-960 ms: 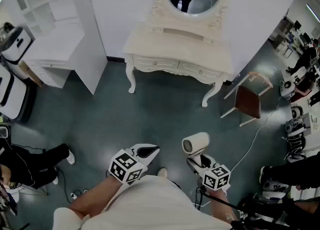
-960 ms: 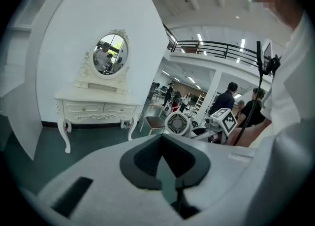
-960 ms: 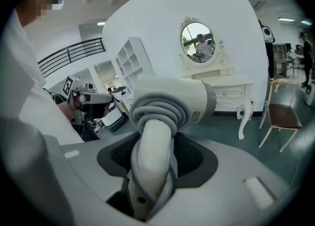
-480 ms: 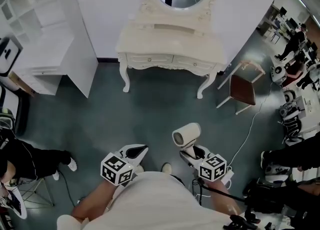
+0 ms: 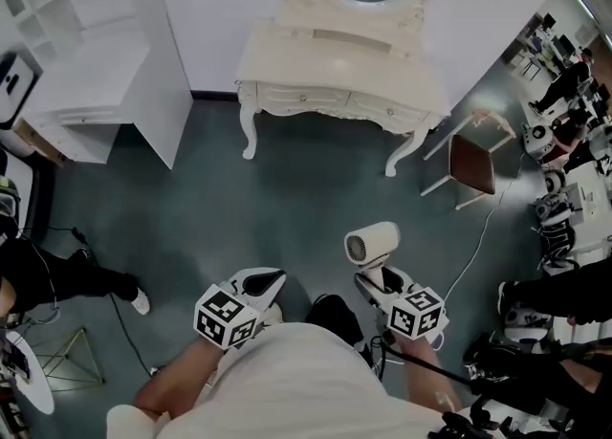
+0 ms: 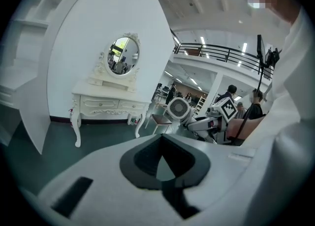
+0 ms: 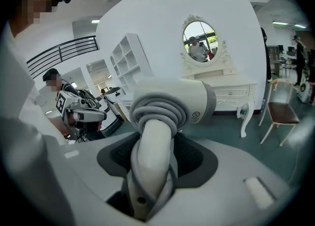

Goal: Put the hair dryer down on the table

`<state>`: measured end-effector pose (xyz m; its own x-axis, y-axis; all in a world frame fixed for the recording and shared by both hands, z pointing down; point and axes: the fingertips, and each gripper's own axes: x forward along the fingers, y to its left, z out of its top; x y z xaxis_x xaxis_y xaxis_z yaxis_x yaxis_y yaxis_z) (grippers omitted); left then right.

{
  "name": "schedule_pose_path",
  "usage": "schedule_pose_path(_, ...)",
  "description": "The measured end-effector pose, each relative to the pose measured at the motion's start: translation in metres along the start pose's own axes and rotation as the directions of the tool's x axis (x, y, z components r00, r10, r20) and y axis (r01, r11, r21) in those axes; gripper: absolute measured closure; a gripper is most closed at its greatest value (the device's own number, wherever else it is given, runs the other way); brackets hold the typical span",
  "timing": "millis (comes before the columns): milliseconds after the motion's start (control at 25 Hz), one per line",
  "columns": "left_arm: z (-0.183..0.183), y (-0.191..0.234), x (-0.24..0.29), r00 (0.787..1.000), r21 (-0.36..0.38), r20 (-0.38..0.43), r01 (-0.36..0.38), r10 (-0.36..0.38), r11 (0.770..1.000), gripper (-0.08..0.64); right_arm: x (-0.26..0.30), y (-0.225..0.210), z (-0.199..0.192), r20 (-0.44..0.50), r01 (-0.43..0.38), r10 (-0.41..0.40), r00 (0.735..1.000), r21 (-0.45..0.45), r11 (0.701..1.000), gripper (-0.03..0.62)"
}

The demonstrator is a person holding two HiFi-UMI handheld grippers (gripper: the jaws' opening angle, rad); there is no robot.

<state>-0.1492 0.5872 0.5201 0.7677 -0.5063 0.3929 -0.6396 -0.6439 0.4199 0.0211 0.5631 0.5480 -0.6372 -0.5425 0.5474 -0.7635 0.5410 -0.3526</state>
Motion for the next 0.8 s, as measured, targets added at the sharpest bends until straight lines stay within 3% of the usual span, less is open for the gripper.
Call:
schedule_pose_path(200, 0.008, 0.024, 0.018, 1.0, -0.023, 0.002, -0.005, 0.005, 1.0, 0.561, 0.017, -0.019, 0.007, -0.031, 0.012, -0.011, 0.999, 0.013, 1.0, 0.374)
schedule_pose_path(400, 0.034, 0.054, 0.06, 1.0, -0.021, -0.008, -0.021, 0.021, 1.0, 0.561, 0.044, -0.063, 0.037, -0.035, 0.003, -0.003, 0.999, -0.015, 1.0, 0.374)
schedule_pose_path(800, 0.156, 0.098, 0.17, 0.997, 0.062, -0.028, -0.064, 0.066, 0.996, 0.561, 0.088, -0.181, 0.146, 0.008, -0.027, 0.027, 1.0, -0.072, 0.997, 0.374)
